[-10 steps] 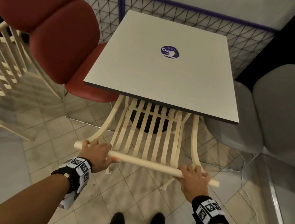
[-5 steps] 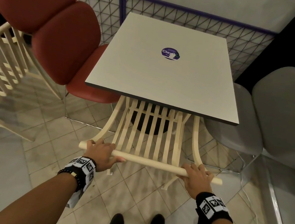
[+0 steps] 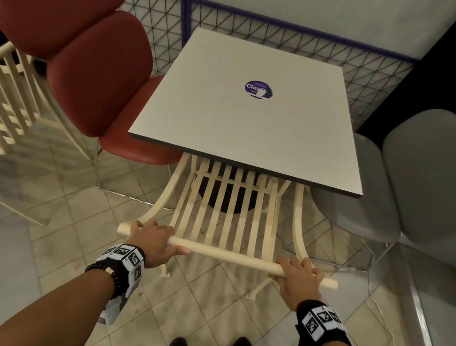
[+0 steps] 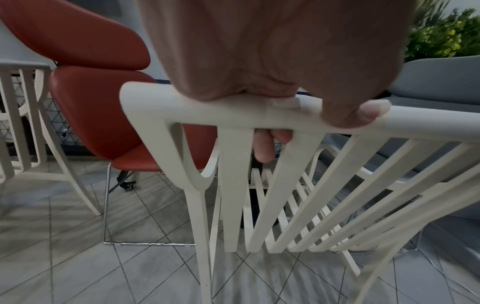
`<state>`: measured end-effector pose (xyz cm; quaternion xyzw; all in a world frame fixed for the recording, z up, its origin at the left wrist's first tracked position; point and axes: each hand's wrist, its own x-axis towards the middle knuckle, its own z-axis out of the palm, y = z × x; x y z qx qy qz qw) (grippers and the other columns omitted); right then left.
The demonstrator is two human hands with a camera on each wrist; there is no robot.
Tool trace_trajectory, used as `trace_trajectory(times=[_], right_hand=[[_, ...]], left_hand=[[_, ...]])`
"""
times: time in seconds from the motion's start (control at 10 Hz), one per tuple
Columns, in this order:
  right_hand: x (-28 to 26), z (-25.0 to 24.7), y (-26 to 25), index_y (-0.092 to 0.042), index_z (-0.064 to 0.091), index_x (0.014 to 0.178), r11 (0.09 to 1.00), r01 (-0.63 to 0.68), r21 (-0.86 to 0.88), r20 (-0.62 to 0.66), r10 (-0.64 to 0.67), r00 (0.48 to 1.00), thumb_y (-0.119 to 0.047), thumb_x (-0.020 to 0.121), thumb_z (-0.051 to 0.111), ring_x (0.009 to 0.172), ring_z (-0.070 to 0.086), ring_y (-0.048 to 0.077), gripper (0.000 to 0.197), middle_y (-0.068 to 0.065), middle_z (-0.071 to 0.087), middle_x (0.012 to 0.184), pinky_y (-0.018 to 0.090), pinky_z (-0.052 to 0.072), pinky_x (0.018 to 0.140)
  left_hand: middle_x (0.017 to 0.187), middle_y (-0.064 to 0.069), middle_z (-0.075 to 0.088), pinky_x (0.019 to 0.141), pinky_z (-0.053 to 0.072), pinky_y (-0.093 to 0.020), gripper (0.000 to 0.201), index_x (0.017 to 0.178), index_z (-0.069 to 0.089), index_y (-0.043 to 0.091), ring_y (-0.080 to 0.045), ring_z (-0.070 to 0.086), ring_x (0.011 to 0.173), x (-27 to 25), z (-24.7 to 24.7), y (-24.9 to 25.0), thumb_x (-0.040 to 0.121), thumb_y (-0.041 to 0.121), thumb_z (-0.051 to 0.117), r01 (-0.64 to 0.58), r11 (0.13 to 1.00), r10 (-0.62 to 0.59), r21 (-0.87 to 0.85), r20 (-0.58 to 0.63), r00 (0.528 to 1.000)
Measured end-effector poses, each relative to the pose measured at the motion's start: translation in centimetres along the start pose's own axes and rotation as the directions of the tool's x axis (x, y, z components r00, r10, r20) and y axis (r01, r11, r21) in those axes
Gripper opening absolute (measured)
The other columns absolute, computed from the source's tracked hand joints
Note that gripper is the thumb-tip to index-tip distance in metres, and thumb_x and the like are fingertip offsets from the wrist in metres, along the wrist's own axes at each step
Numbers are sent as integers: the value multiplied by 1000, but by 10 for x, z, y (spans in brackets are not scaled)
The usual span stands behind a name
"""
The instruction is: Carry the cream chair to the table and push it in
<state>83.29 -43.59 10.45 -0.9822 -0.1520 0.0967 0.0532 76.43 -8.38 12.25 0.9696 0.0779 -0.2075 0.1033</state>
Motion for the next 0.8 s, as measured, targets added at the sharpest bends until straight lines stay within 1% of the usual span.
trace_trajectory(times=[0.1,0.2,0.3,0.4,0.5,0.6,0.7,0.8], right_hand=[[-1,-4,-1,-34,59,101,1000,-11,4,28,11,1000,-44,84,59,96,48,22,20,-7,64,97,43,26,83],[0,-9,-2,-34,58,105,1000,-17,22,61,16,998,-47,85,56,101,46,21,24,-8,62,103,42,25,86],[-1,-13,-2,-34,58,105,999,-26,44,79,22,997,-49,84,56,103,46,19,26,-10,62,105,41,24,88],[-3,-13,0,-36,59,103,998,-20,67,57,16,998,-49,83,57,101,46,16,24,-14,63,104,37,20,84],[-3,-13,0,-38,59,99,996,-27,83,57,23,998,-50,81,59,100,47,15,21,-16,62,100,35,18,81],[-3,-17,1,-39,58,108,995,-39,94,115,28,993,-50,80,61,106,46,18,30,-13,56,104,36,25,85],[-13,-24,-9,-32,39,136,996,-78,32,144,73,987,-50,81,60,125,36,23,61,-2,43,133,43,25,108],[-56,-14,-18,-27,19,148,999,-35,13,14,35,999,-46,83,59,142,20,26,79,4,25,155,45,15,116]], left_hand=[[93,8,62,96,30,-50,59,88,52,29,-17,49,100,1,1,0,74,83,31,11,1000,-11,-14,-9,1000],[89,10,60,96,31,-49,55,84,47,32,-16,48,97,-2,0,1,74,83,31,-1,1000,0,-19,-29,1000],[89,10,58,98,29,-48,63,86,49,31,-15,44,94,-5,0,3,69,87,25,11,999,-12,-30,-32,999],[105,8,61,104,27,-51,90,99,55,28,-19,49,105,-9,7,4,59,90,3,6,1000,-8,-10,-112,994],[123,5,57,111,24,-55,103,110,54,29,-23,48,118,-12,15,5,56,91,-8,23,999,-27,-23,-192,981],[138,-2,50,112,22,-60,90,118,52,28,-30,41,130,-17,22,6,67,87,8,55,998,-62,-43,-195,979],[151,-4,37,115,20,-62,66,135,40,28,-31,29,141,-36,21,12,84,68,31,80,996,-86,-35,-222,971],[158,-1,27,113,27,-57,64,143,28,30,-27,26,145,-69,37,6,88,59,39,15,999,-32,-52,-337,941]])
